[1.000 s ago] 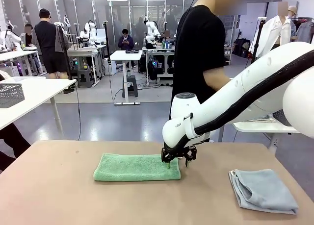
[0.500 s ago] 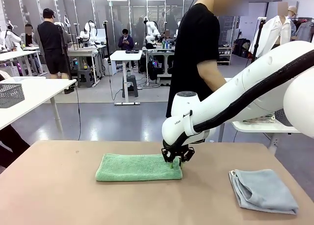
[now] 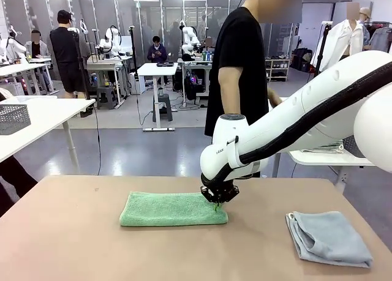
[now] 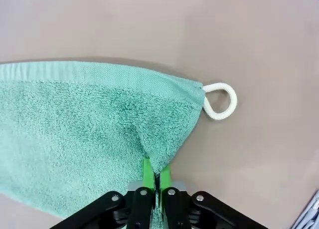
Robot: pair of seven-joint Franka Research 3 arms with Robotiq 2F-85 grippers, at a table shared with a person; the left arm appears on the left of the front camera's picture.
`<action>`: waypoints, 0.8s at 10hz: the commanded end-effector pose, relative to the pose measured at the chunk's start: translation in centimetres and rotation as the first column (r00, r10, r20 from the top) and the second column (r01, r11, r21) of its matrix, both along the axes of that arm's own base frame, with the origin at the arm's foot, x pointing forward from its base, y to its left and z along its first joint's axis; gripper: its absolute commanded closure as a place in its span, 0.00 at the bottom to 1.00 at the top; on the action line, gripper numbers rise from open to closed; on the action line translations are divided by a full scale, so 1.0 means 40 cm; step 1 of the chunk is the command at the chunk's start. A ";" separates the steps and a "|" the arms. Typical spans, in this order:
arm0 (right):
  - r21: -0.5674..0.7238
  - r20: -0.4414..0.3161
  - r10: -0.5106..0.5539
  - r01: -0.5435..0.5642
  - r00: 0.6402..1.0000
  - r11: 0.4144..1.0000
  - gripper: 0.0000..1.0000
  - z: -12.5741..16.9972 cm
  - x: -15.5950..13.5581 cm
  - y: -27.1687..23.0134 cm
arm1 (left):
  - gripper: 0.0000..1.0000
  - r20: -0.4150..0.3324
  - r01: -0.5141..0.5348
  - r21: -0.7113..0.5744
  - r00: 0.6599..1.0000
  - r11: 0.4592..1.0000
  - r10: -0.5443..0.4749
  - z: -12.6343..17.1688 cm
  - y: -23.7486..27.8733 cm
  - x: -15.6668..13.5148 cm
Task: Fold the towels and place them in the basket.
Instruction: When a person lays out a Towel with hook on the table, fold it in half twice.
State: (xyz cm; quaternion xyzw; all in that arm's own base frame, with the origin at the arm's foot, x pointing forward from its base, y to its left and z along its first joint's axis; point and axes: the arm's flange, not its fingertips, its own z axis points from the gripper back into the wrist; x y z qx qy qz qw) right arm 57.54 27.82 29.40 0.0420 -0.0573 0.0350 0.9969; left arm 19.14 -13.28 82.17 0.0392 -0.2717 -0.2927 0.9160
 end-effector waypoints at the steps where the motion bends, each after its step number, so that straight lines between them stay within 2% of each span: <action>1: 0.011 -0.007 -0.007 0.007 1.000 1.000 1.00 -0.022 -0.014 -0.037 | 0.00 0.004 0.001 0.005 1.000 1.000 -0.001 0.008 -0.001 -0.003; 4: -0.017 -0.032 0.119 -0.119 0.992 0.993 1.00 0.030 -0.019 -0.090 | 0.00 0.004 0.001 0.005 1.000 1.000 -0.001 0.008 -0.001 -0.003; 5: -0.084 -0.014 0.123 -0.123 0.992 0.989 1.00 0.075 -0.031 -0.131 | 0.00 0.004 0.001 0.005 1.000 1.000 -0.001 0.008 -0.001 -0.003; 6: -0.153 -0.029 0.165 -0.168 0.986 0.974 1.00 0.116 -0.043 -0.173 | 0.00 0.004 0.001 0.005 1.000 1.000 -0.001 0.008 -0.001 -0.003; 8: -0.293 -0.020 0.134 -0.134 0.991 0.947 1.00 0.177 -0.058 -0.220 | 0.00 0.004 0.001 0.005 1.000 1.000 -0.001 0.008 -0.001 -0.003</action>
